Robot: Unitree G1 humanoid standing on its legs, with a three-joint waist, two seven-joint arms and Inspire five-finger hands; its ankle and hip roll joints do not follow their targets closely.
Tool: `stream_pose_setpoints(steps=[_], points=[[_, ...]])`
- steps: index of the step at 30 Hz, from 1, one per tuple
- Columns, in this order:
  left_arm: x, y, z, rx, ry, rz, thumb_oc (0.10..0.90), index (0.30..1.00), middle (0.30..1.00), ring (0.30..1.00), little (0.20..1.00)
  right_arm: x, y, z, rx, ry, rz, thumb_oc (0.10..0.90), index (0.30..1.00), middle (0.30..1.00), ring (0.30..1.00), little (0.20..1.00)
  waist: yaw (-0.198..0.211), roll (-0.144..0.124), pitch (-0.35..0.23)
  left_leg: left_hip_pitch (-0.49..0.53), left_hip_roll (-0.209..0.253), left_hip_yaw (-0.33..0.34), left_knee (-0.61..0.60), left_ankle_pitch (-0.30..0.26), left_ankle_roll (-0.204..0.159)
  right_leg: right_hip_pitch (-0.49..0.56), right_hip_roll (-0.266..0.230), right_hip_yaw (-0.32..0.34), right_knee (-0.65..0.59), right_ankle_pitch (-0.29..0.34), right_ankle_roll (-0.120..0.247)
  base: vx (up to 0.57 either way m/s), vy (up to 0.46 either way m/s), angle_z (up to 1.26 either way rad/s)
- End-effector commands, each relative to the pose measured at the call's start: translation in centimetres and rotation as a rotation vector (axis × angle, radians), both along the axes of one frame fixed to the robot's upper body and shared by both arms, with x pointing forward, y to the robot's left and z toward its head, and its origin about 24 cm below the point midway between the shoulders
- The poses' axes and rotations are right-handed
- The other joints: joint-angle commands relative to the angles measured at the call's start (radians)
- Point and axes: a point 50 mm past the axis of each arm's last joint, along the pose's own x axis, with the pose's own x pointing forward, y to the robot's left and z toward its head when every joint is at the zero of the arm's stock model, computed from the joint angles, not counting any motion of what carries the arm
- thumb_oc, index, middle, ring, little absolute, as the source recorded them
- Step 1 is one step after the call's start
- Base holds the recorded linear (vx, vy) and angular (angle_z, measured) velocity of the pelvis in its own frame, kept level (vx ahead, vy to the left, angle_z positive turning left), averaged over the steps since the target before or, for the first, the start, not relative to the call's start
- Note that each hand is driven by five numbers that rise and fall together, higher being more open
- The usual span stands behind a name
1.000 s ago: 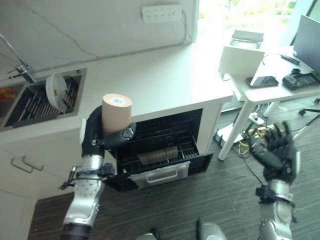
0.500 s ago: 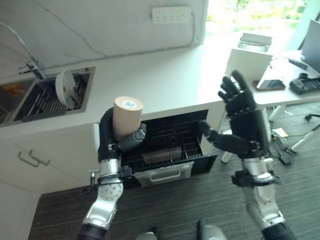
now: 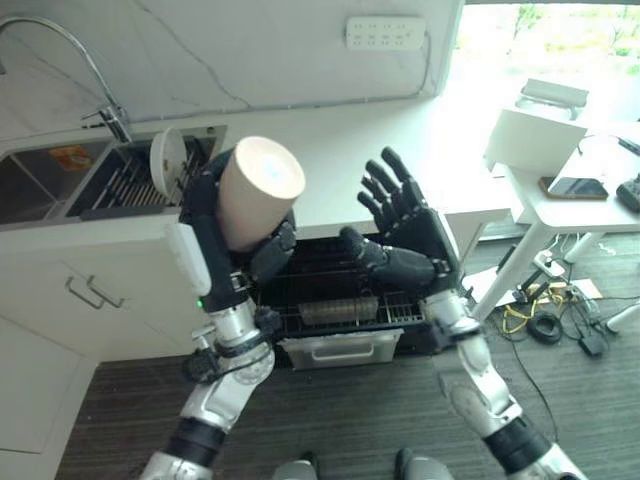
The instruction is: Place the dishes in the dishwasher.
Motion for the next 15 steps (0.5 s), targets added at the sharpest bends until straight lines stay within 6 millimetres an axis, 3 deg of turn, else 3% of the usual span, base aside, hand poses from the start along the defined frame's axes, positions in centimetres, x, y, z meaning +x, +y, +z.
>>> stream_pose_setpoints(steps=[1,15], points=[[0.4,-1.3,3.3,-0.008,-0.231,-0.069,0.4,0.3,0.3,0.3,0.3,0.1,0.8,4.7,0.19,-0.153,0.031,0.8,0.9,0.9,0.9,0.9,0.0,-0.037,-0.066,-0.035,0.022,-0.057,0.108,-0.178,-0.006,0.065,-0.066,-0.046,-0.009,-0.136,0.061,0.02,-0.012,0.15],[1.3,-2.6,1.7,-0.031,-0.131,-0.129,0.4,0.3,0.3,0.3,0.3,0.6,4.3,7.9,0.185,-0.201,0.171,0.8,0.9,0.9,0.9,0.9,0.035,-0.045,-0.073,-0.04,0.022,-0.069,0.108,-0.173,-0.01,0.071,-0.068,-0.059,-0.009,-0.133,0.056,0.0,-0.015,0.11]])
